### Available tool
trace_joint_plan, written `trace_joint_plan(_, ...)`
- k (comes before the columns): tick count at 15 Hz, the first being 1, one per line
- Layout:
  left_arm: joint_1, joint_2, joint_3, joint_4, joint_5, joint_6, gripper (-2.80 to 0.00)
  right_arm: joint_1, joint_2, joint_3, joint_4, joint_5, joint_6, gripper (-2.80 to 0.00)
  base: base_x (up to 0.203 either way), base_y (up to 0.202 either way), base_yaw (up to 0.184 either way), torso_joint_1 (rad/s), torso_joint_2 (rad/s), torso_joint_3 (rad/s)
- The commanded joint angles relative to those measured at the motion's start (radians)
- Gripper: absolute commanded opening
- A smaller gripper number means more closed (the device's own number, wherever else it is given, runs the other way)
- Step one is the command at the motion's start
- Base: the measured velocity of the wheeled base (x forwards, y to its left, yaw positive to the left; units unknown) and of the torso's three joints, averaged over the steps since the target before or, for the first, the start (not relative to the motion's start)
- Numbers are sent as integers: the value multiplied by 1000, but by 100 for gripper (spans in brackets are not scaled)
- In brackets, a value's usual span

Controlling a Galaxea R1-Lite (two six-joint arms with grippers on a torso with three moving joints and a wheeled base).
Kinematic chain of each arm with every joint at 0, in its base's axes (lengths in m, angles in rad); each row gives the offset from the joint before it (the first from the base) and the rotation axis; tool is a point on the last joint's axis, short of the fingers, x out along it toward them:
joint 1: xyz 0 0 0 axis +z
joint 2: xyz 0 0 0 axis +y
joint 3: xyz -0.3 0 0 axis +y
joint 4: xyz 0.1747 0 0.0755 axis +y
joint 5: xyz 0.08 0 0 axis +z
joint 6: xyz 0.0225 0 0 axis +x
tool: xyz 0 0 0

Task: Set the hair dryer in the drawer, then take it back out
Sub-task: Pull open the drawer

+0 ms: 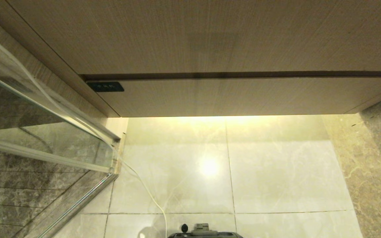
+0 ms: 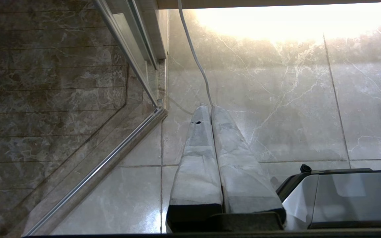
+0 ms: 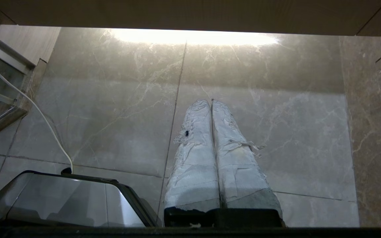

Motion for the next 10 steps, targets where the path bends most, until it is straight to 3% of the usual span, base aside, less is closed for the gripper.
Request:
trace_joint_plan(1, -1, 0, 2, 0, 0, 0, -280, 0, -37, 40, -2, 0, 0, -280, 0, 0, 0, 0, 0, 0)
trace_joint_plan(10, -1, 0, 2, 0, 0, 0, -280, 0, -37, 39, 10, 6, -18, -280, 0, 0, 0, 0, 0, 0)
